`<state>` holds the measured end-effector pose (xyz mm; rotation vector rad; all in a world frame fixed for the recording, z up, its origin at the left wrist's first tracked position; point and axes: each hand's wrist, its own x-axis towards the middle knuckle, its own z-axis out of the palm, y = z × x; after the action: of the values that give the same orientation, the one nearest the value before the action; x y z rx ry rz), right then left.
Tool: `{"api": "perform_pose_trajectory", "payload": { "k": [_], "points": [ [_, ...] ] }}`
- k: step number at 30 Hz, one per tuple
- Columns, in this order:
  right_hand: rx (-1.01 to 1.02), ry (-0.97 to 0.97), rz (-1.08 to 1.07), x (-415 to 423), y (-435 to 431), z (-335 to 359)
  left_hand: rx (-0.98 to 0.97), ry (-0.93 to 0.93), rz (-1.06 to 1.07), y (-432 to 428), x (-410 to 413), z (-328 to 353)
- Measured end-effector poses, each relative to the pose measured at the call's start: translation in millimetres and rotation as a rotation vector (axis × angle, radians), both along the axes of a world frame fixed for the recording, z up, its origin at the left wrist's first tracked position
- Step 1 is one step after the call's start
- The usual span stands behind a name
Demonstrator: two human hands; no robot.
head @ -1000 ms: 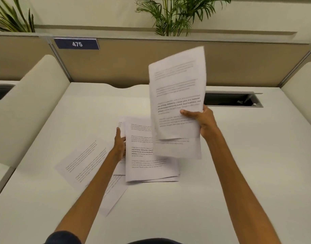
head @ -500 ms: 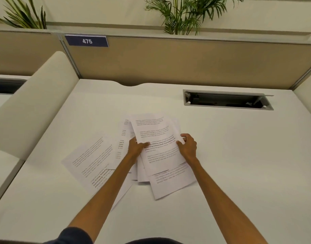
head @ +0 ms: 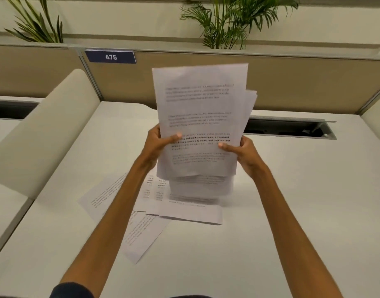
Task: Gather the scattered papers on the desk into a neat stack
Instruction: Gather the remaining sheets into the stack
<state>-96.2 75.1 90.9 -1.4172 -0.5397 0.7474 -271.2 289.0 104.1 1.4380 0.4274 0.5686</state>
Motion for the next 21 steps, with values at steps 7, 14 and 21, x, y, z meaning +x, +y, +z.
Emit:
{"api": "perform_pose_trajectory", "payload": {
  "k": [7, 14, 21],
  "points": [
    [0.007, -0.085, -0.010, -10, 2, 6, 0.012, -0.034, 0.075, -17, 9, 17],
    [-0.050, -0.103, -0.096, -25, 1, -21, 0.005, 0.012, 0.055, -28, 6, -11],
    [-0.004, -0.052, -0.168, -33, 6, -29, 0.008, 0.028, 0.141, -35, -1, -37]
  ]
}}
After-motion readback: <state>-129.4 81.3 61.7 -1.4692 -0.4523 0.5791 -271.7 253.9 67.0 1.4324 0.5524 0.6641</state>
